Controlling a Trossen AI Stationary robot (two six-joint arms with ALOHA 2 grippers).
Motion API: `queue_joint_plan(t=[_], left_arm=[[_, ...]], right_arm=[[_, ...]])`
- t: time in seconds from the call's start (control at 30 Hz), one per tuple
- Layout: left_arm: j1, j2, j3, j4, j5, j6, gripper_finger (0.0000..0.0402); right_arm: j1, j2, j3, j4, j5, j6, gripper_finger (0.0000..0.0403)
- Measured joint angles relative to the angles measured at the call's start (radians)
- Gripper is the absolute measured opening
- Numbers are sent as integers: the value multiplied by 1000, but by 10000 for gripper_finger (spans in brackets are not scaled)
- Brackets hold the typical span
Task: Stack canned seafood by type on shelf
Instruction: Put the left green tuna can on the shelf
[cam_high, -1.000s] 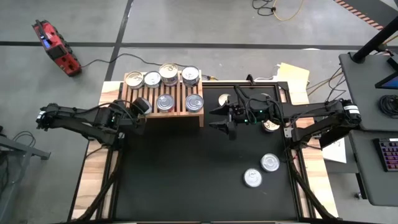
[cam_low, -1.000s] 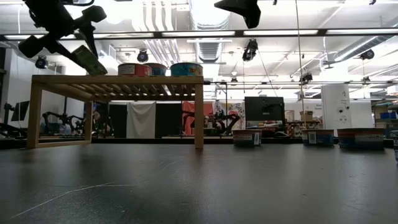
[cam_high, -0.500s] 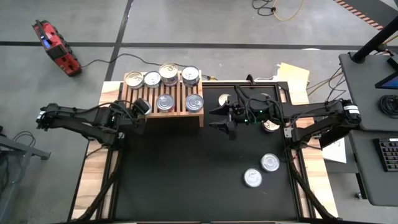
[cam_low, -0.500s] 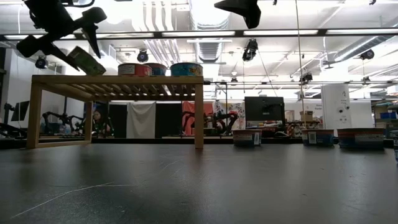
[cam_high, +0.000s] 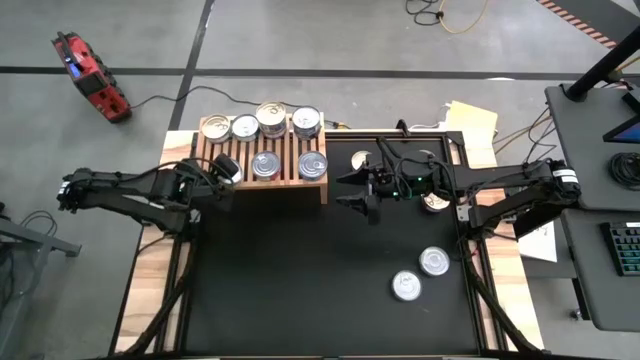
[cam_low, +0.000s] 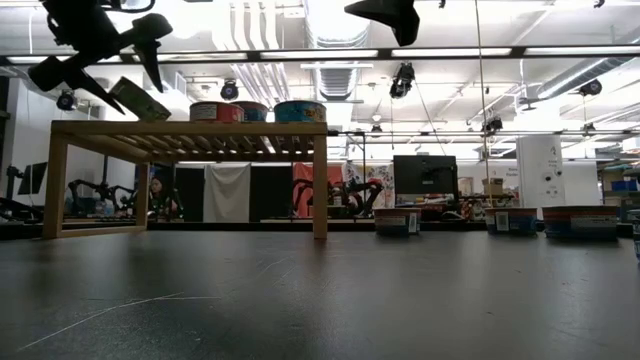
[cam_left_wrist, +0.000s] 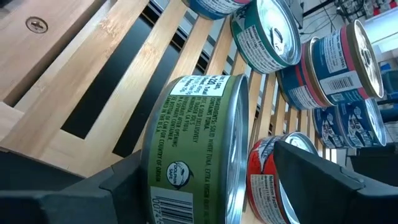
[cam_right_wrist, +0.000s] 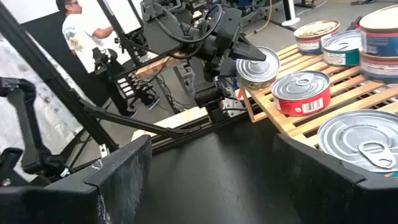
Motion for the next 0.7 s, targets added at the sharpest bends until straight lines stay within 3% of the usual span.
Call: queue_joint_plan(t=[0.7], left_arm=[[69,0,0,-8,0,3,291]], right_arm=[[0,0,0,-1,9,-10,324]])
